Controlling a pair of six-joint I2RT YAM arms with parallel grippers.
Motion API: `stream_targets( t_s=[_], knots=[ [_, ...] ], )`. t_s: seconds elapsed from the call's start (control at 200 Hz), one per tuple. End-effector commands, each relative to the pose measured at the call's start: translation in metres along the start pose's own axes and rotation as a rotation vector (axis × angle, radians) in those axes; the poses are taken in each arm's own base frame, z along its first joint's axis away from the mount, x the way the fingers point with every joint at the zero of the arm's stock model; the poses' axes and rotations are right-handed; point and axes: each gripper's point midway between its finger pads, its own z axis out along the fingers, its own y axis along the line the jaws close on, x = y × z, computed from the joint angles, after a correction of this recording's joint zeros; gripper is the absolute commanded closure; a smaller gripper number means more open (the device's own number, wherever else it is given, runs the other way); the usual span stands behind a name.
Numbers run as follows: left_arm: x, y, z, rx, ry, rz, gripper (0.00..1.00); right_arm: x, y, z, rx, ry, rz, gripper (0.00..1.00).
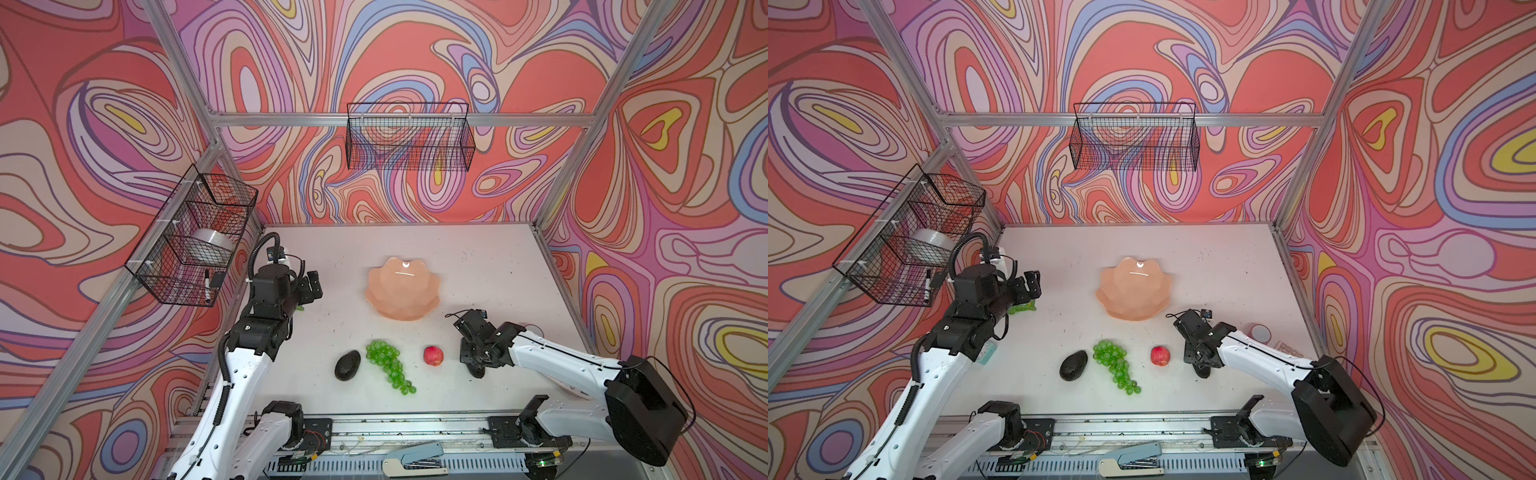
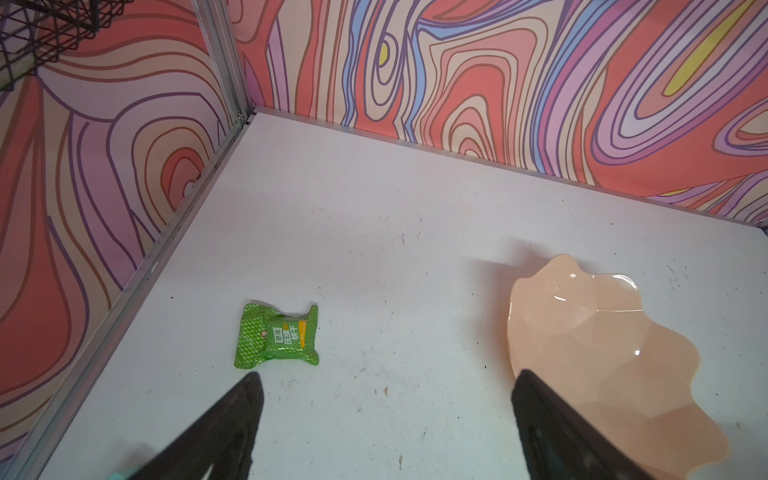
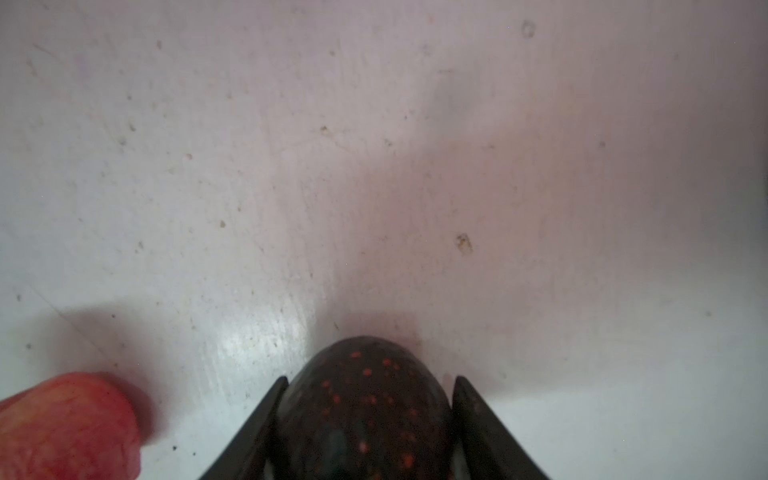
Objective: Place and organize the fake fruits in the fruit bowl
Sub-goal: 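Carry the avocado with the right gripper into the peach bowl and release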
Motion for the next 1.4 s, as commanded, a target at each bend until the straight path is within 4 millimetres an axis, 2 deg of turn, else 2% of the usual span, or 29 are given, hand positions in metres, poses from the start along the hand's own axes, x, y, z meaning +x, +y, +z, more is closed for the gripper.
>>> stream_targets(
  t_s=[0.0,0.08,0.16,0.23,0.31,0.406,0.486,0.551,0.581,0.736,0.931,1.117,1.392],
  knots=[
    [0.004,0.003,-0.001,-0.013,0.025,-0.001,0.07,-0.025,0.006,-0.019,0.008,-0.081,-0.021,0.5],
    [0.004,0.005,-0.001,-0.023,0.024,-0.004,0.06,-0.05,0.016,-0.042,-0.007,-0.152,-0.039,0.52],
    [0.004,0.007,-0.001,-0.033,0.023,-0.006,0.06,-0.081,0.036,-0.067,-0.058,-0.24,-0.061,0.52],
    [0.005,0.008,-0.001,-0.037,0.022,-0.006,0.07,-0.111,0.063,-0.086,-0.117,-0.314,-0.088,0.53],
    [0.007,0.009,0.001,-0.042,0.027,-0.004,0.07,-0.144,0.097,-0.097,-0.173,-0.373,-0.137,0.53],
    [0.007,0.009,0.0,-0.045,0.032,0.001,0.07,-0.175,0.14,-0.094,-0.222,-0.397,-0.208,0.54],
    [0.007,0.01,-0.001,-0.049,0.028,-0.007,0.06,-0.192,0.174,-0.084,-0.273,-0.404,-0.264,0.55],
    [0.008,0.007,0.0,-0.032,0.028,-0.011,0.06,-0.205,0.195,-0.076,-0.288,-0.411,-0.305,0.56],
    [0.008,0.007,0.0,-0.028,0.03,-0.01,0.06,-0.207,0.203,-0.062,-0.276,-0.394,-0.327,0.56],
    [0.009,0.011,0.001,-0.055,0.044,-0.002,0.06,-0.221,0.232,-0.026,-0.27,-0.378,-0.391,0.58],
    [0.01,0.012,0.002,-0.061,0.048,0.0,0.06,-0.222,0.254,0.015,-0.264,-0.32,-0.428,0.59],
    [0.01,0.013,0.003,-0.066,0.051,0.001,0.06,-0.215,0.259,0.042,-0.253,-0.269,-0.443,0.59],
    [0.01,0.016,0.002,-0.081,0.05,-0.002,0.06,-0.202,0.257,0.07,-0.234,-0.22,-0.451,0.59]
  ],
)
